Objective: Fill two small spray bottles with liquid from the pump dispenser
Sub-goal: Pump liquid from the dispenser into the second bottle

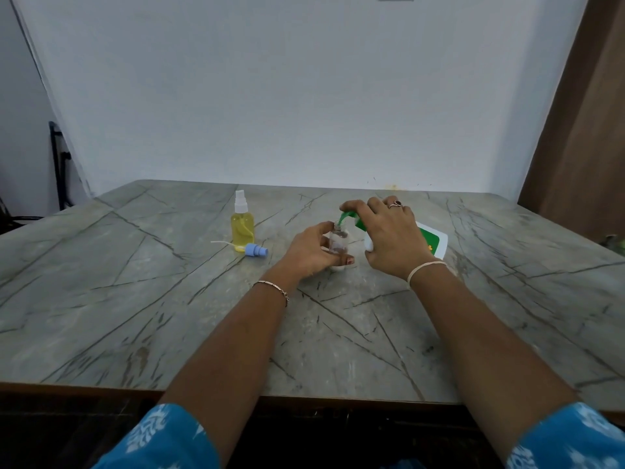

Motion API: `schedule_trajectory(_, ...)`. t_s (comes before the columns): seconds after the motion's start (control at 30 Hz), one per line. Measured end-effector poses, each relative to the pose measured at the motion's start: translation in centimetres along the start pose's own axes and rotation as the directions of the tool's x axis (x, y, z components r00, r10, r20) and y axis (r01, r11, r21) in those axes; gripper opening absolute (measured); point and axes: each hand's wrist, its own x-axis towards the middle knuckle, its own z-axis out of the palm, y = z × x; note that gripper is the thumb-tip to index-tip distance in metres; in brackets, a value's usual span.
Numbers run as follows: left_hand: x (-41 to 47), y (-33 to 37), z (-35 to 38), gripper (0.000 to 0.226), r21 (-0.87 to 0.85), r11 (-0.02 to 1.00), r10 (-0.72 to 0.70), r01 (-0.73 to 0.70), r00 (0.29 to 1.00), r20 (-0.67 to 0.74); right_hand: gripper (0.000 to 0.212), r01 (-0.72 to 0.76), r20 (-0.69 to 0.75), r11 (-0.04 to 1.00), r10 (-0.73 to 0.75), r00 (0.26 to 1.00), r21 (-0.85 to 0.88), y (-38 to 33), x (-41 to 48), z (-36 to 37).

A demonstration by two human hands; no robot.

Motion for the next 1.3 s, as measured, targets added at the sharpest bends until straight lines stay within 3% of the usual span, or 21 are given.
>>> schedule_trajectory(0.2, 0.07, -0.08, 0.01, 0.051, 0.010, 1.000, -0.011, 0.011, 1.000, 0.001, 0.083, -0.007, -0.013, 0.999, 0.006, 1.000, -0.045, -0.27, -0.09, 0.14)
schedule_trajectory(0.33, -0.23, 0.24, -0.02, 0.070, 0.031, 0.999, -0.006, 0.006, 1.000, -0.008, 0.098, 0.014, -0.020, 0.995, -0.016, 1.000, -0.095, 0.11, -0.39, 0.30)
schedule_trajectory(0.43, -0.23, 0.16, 0.03, 0.070, 0.053, 0.999, -0.009, 0.010, 1.000, -0.016, 0.108, 0.028, -0.042, 0.991, -0.034, 0.999, -0.134, 0.05, -0.43, 0.39)
schedule_trajectory(0.67, -0.07, 0.14, 0.09, 0.072, 0.083, 0.997, -0.008, 0.009, 1.000, -0.012, 0.081, -0.025, -0.035, 0.998, 0.023, 0.999, -0.065, -0.42, 0.02, 0.30)
schedule_trajectory(0.8, 0.37, -0.27, 0.10, 0.056, 0.090, 0.996, -0.003, 0.005, 1.000, -0.015, 0.081, -0.026, -0.035, 0.997, 0.023, 0.999, -0.075, -0.45, 0.12, 0.48)
schedule_trajectory(1.0, 0.42, -0.24, 0.31, 0.071, 0.019, 0.999, -0.043, 0.044, 0.998, -0.036, 0.102, 0.012, -0.050, 0.989, -0.020, 0.999, -0.146, 0.07, -0.50, 0.63)
schedule_trajectory(1.3, 0.47, -0.25, 0.27, 0.064, 0.033, 0.999, -0.037, 0.039, 0.998, -0.045, 0.079, -0.033, -0.031, 0.998, 0.031, 0.999, -0.059, -0.32, 0.07, 0.73)
